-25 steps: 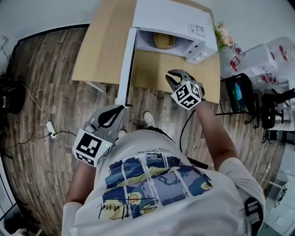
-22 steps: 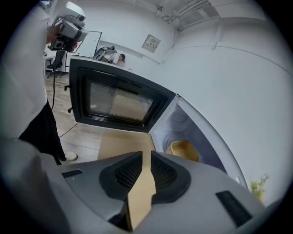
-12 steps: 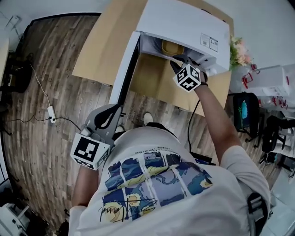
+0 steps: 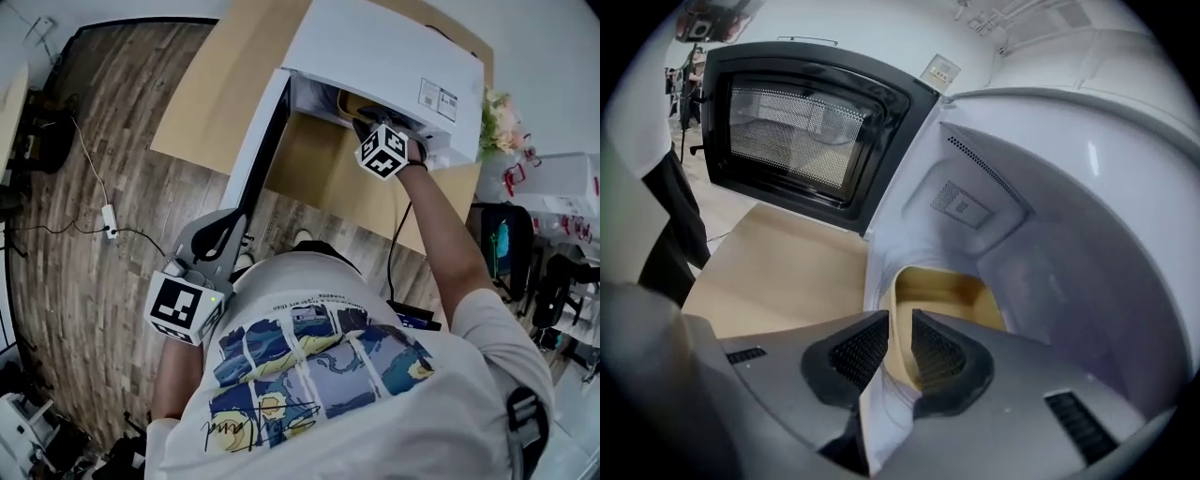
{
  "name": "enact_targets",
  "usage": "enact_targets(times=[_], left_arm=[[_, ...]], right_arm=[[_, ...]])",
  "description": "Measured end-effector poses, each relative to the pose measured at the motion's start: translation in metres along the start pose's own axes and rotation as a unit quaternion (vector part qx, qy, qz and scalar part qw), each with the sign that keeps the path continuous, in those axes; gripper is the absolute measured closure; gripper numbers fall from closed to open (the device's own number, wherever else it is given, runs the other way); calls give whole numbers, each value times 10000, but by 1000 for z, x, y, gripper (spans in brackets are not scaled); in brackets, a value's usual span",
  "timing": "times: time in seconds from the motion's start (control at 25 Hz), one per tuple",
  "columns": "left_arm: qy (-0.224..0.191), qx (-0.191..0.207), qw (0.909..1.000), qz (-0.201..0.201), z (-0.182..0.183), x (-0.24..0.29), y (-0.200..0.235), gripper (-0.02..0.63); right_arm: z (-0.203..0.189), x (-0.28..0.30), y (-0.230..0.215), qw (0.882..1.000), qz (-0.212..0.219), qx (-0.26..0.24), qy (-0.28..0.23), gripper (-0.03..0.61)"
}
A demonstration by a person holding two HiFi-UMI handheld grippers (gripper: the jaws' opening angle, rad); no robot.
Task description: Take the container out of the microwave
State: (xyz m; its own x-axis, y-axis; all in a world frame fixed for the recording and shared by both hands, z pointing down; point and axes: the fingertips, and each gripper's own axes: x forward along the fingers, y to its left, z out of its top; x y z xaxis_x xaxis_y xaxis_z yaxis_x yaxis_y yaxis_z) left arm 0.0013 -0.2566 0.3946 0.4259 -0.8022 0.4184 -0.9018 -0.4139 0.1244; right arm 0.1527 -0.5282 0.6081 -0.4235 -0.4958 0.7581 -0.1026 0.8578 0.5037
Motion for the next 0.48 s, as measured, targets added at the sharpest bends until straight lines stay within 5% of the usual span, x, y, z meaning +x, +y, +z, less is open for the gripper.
enact_targets(times=[0.48], left_arm=[[-23, -26, 10000, -38, 7, 4, 3, 604]], right_arm=[[-1, 6, 7, 9995, 124, -283, 49, 552]])
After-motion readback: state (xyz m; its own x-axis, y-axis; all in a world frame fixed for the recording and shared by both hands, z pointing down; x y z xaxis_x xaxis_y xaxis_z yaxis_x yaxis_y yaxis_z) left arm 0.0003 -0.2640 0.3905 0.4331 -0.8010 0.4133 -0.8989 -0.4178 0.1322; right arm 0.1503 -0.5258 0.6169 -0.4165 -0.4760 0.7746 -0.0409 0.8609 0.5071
